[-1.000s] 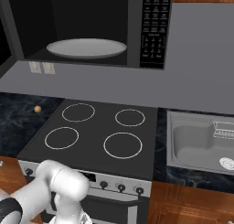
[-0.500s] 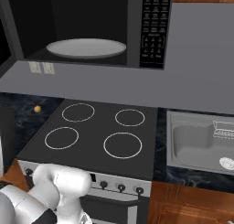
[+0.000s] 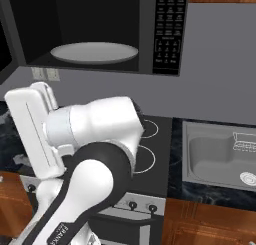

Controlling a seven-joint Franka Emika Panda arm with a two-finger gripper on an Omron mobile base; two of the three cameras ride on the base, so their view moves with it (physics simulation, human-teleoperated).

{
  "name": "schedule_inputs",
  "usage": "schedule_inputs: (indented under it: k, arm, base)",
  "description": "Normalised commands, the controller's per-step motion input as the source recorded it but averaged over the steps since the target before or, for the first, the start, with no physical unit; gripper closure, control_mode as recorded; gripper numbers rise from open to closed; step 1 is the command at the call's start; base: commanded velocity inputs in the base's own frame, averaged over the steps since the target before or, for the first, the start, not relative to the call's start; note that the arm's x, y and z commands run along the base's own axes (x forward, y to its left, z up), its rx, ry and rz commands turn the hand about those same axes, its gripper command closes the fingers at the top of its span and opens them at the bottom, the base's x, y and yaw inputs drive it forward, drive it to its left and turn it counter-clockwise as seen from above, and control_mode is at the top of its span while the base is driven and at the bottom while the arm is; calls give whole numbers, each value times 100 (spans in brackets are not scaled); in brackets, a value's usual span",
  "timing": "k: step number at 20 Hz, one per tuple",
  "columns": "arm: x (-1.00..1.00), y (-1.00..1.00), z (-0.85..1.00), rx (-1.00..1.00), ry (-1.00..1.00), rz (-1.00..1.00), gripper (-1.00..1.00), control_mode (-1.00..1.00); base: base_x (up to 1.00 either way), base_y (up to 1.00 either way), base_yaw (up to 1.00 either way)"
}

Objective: Place the sponge inside the microwave to prepare for sanitizing.

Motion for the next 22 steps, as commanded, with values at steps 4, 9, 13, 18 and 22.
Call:
schedule_inputs:
  k: [4,9,13,18,22]
  arm:
    - [61,16,-11,40,7,4,-100,-100]
    - [12,57,-4,0,0,-6,-100,-100]
    - [1,42,4,-3,0,-9,-100,-100]
    - [6,41,21,-14,1,-16,-100,-100]
    - [4,32,42,-12,4,-14,-100,-100]
  base:
    - [0,0,0]
    - [0,0,0]
    - [0,0,0]
    - [0,0,0]
    - [0,0,0]
